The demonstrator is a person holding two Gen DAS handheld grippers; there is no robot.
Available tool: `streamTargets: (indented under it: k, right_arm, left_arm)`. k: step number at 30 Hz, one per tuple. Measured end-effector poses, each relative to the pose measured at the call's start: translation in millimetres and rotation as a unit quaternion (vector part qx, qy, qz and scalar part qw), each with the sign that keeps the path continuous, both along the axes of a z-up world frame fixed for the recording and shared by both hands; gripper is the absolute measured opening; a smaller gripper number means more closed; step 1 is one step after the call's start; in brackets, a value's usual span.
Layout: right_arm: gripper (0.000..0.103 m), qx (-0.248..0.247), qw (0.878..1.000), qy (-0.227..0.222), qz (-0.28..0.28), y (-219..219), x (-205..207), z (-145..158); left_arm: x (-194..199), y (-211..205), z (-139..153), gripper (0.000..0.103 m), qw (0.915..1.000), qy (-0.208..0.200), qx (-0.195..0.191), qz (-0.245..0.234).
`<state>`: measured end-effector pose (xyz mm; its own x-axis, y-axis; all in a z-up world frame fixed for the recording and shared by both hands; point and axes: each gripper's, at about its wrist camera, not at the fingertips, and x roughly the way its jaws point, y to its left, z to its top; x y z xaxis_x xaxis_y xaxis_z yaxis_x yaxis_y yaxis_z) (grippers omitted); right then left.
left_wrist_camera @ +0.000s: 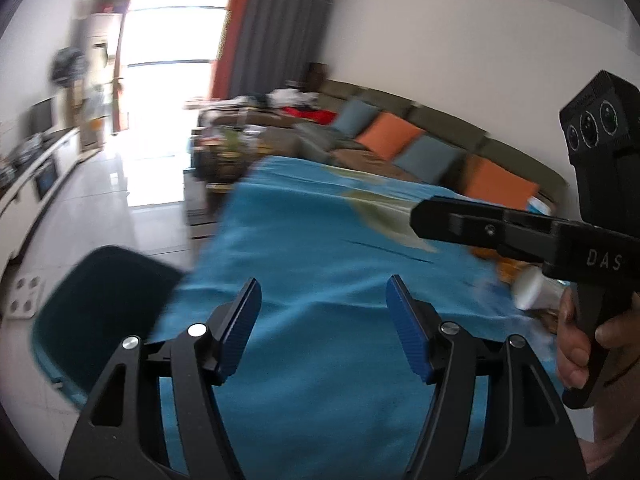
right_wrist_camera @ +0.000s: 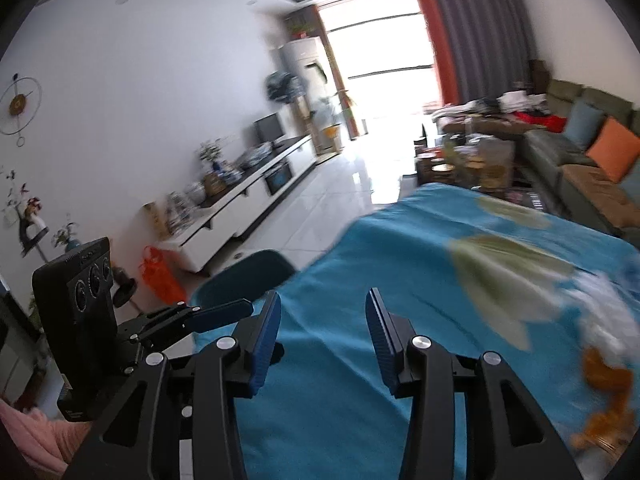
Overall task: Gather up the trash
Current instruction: 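Move both tools back over the table toward the remaining trash, then grasp the white paper cup with the left gripper while the right gripper grasps a clear packet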
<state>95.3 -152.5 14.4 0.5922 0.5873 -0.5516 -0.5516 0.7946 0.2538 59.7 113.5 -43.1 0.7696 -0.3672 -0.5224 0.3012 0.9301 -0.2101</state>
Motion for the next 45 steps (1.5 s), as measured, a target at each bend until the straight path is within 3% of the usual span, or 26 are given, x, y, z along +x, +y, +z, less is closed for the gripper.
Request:
streamTargets:
  k: [9, 13, 22, 28, 39, 45]
  right_arm:
    - [0.043, 0.012, 0.995, -0.011, -0.101, -99.8, -32.3, 0.9]
    - [0.043, 0.016, 0.99, -0.01, -0.141, -141.4, -43.8, -4.4]
    - [0.043, 0.024, 0.971, 0.001, -0.237, -226.2, -68.5, -23.0]
    - [0.043, 0.022, 0.96, 0.015, -0.278, -259.6, -75.1, -37.7]
    - [0.046, 0.024, 0.948, 0.057, -0.312, -288.8, -78.2, -67.0]
    - [0.044, 0.015, 0.948, 0.063, -0.312, -287.8, -75.9, -71.3]
  left_arm:
    - [-7.5, -104.5, 4.8, 0.064, 0.9922, 0.002, 0.002, -0.125]
    - [-8.0, -151.7, 2.8, 0.064, 0.9852, 0.013, 0.007, -0.171]
    - [-4.9, -214.1, -3.6, 0.068, 0.9681, 0.032, 0.026, -0.247]
    - [-5.4, -240.9, -5.5, 0.07, 0.9613, 0.047, 0.041, -0.268]
    - [-5.1, -273.8, -14.6, 0.086, 0.953, 0.061, 0.081, -0.286]
    - [0.9, -283.9, -24.8, 0.082, 0.953, 0.075, 0.113, -0.271]
